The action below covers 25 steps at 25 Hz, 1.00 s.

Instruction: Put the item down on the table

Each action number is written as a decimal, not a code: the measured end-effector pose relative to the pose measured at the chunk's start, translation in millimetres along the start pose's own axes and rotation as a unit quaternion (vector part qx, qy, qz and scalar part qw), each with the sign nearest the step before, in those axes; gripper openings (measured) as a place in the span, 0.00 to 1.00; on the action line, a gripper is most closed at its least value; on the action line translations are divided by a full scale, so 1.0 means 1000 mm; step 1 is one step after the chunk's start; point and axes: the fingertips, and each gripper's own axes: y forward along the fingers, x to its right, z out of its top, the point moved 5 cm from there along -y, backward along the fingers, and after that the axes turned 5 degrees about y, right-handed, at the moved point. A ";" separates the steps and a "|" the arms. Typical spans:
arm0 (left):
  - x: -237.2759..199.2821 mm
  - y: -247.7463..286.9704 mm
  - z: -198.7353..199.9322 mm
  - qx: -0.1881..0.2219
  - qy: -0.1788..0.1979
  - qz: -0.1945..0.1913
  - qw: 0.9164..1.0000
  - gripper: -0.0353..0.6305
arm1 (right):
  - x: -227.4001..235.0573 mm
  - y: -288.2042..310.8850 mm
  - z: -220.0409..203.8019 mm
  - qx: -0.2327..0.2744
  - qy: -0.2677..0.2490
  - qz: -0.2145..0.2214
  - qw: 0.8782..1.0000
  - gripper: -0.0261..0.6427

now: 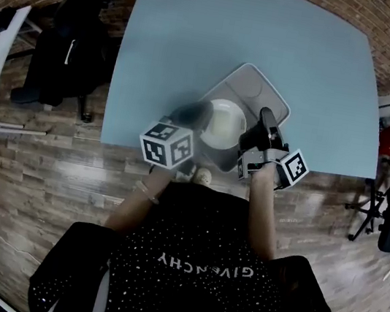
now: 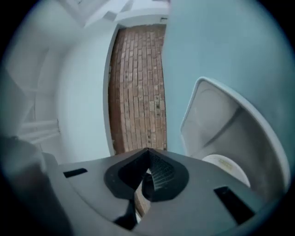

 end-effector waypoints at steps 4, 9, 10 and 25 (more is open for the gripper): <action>0.002 0.000 0.006 0.016 -0.010 -0.003 1.000 0.08 | -0.022 -0.001 0.004 -0.023 -0.045 0.041 0.998 0.06; 0.007 -0.001 0.005 0.019 -0.007 -0.007 1.000 0.08 | -0.035 -0.007 0.011 -0.016 -0.046 0.065 0.997 0.06; 0.008 -0.001 0.005 0.019 -0.007 -0.007 1.000 0.08 | -0.036 -0.009 0.012 -0.016 -0.048 0.065 0.997 0.06; 0.006 -0.011 0.002 0.024 -0.009 0.002 1.000 0.08 | -0.032 -0.017 0.013 -0.040 -0.081 0.035 0.995 0.06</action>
